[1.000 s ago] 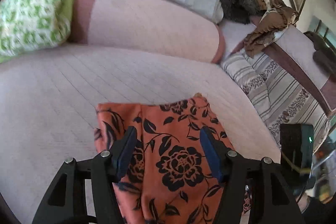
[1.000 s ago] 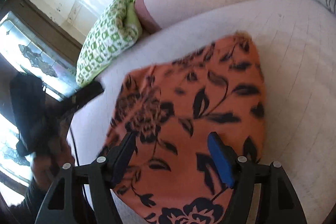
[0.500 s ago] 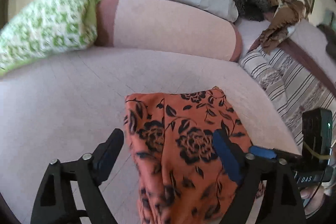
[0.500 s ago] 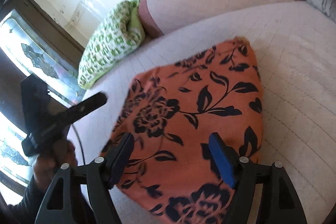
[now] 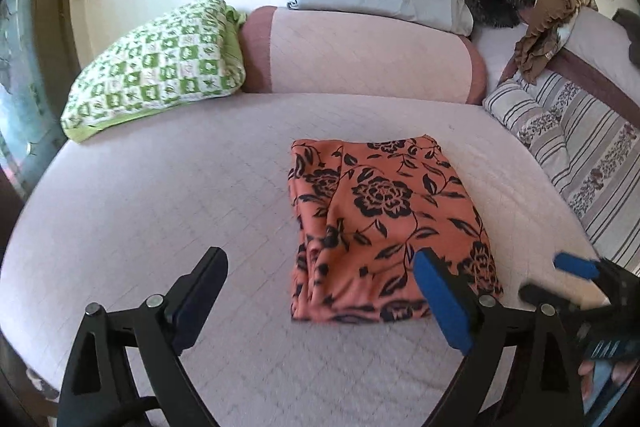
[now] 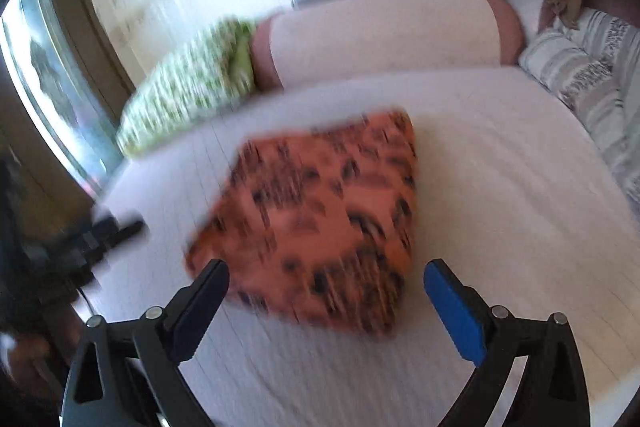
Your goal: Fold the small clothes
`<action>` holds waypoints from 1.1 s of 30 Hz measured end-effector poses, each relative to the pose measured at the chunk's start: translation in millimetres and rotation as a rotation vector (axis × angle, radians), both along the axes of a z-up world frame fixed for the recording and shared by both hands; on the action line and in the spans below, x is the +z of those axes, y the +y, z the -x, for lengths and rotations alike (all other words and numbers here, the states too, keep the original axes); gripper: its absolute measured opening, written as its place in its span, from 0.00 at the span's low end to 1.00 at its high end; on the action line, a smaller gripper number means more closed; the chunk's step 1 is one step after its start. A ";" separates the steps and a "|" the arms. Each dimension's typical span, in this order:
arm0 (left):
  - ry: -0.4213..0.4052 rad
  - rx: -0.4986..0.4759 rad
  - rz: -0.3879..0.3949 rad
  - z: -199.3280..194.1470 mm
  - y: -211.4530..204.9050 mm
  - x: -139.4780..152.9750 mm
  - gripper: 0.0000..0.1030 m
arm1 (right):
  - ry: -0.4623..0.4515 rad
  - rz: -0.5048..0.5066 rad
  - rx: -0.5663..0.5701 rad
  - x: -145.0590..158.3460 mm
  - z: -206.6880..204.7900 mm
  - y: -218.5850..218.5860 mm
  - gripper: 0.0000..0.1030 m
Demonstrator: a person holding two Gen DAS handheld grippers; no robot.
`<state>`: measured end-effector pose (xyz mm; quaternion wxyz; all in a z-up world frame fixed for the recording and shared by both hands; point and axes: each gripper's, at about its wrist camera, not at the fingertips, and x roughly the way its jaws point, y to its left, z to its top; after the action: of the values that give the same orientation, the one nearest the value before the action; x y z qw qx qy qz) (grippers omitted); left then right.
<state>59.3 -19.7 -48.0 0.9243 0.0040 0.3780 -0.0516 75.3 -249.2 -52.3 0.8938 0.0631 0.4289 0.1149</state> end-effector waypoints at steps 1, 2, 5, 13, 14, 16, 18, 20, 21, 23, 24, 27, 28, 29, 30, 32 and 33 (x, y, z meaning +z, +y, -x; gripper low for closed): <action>-0.003 0.006 -0.007 5.6 -0.1 0.8 0.91 | 0.016 0.037 0.009 -2.9 7.1 2.2 1.00; -0.004 0.017 -0.012 11.0 -0.5 1.6 0.91 | 0.028 0.079 0.020 -6.6 14.5 4.7 1.00; -0.009 0.030 -0.008 25.4 1.2 5.8 0.91 | 0.024 0.160 0.007 -7.9 38.7 7.0 1.00; -0.066 0.046 0.056 56.7 8.6 36.4 0.99 | -0.109 0.199 -0.023 47.8 76.2 7.0 1.00; -0.070 0.046 0.061 58.3 8.0 38.7 0.99 | -0.116 0.202 -0.022 53.1 78.6 8.9 1.00; -0.075 0.038 0.064 60.7 7.5 42.0 0.99 | -0.109 0.195 -0.011 55.4 79.0 11.9 1.00; -0.067 0.042 0.058 61.2 6.5 42.6 0.99 | -0.097 0.206 0.003 53.2 79.1 17.5 1.00; -0.062 0.052 0.036 60.9 4.2 42.0 0.99 | -0.086 0.219 0.019 50.2 80.6 23.9 1.00; -0.064 0.060 0.016 60.8 2.5 42.0 0.99 | -0.082 0.220 0.024 49.3 81.1 25.6 1.00; -0.077 0.073 -0.006 62.0 0.4 42.5 0.99 | -0.074 0.227 0.028 46.9 80.9 28.7 1.00; -0.080 0.075 -0.001 62.6 0.4 42.6 0.99 | -0.073 0.231 0.027 47.0 80.4 28.8 1.00; -0.096 0.076 0.021 64.2 1.0 44.3 0.99 | -0.077 0.234 0.018 49.5 78.7 26.9 1.00; -0.102 0.069 0.020 64.4 0.7 45.4 0.99 | -0.078 0.235 0.015 51.1 78.3 26.3 1.00; -0.107 0.062 0.015 64.7 -0.6 46.4 0.99 | -0.083 0.234 0.014 53.5 77.9 25.9 1.00; -0.108 0.058 0.009 64.4 -2.1 47.8 0.99 | -0.089 0.235 0.014 56.1 77.8 26.0 1.00; -0.114 0.056 0.003 63.6 -6.2 51.1 0.99 | -0.103 0.242 0.018 62.0 76.4 27.7 1.00; -0.115 0.052 0.003 63.0 -8.0 52.8 0.99 | -0.107 0.247 0.020 63.6 74.9 28.6 1.00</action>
<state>-3.6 -27.7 4.8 0.9456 -0.0043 0.3241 -0.0280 0.4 -220.6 11.3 0.9152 -0.0576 0.3922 0.0731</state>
